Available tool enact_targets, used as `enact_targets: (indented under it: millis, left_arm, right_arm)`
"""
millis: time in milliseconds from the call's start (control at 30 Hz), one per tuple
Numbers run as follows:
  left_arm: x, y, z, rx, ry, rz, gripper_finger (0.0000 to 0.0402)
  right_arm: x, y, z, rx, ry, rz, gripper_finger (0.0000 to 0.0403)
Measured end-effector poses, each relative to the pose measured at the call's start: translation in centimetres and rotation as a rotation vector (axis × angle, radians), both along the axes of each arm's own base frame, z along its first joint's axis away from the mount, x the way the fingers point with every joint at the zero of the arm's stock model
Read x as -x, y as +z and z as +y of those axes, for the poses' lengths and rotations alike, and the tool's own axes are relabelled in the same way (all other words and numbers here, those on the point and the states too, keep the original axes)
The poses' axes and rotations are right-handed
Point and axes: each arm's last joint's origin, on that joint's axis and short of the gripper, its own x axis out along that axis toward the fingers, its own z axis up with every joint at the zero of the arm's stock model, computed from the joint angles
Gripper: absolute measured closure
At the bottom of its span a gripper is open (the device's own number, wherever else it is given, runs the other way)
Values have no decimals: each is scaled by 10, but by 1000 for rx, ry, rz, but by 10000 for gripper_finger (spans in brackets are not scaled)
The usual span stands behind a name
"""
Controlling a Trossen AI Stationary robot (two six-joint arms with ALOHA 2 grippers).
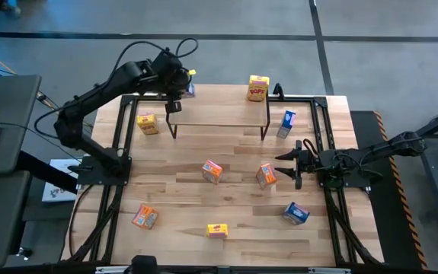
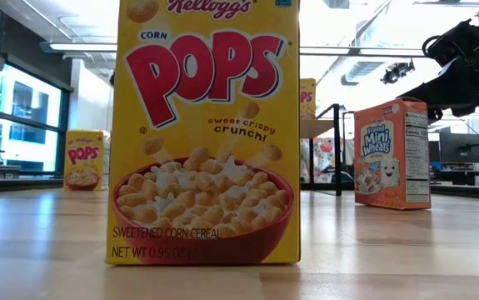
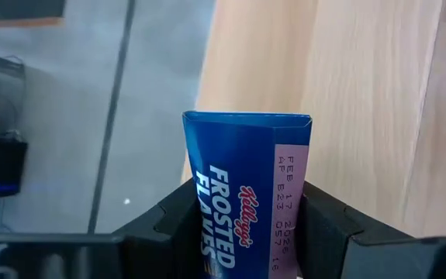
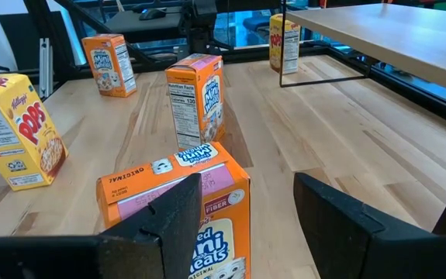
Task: Stack cereal on shelf
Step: Put the middle left blue cereal box on the shelf
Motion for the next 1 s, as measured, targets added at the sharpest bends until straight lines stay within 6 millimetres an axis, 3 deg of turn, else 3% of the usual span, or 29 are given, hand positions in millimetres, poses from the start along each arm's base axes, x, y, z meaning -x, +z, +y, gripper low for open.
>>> enact_targets:
  millis: [700, 1000]
  left_arm:
    - [-7, -17, 32, 68, -80, 78, 250]
    - [-7, -18, 33, 68, -105, 85, 250]
  right_arm:
    - [0, 0, 0, 0, 0, 0, 206]
    - [0, 0, 0, 0, 0, 0, 206]
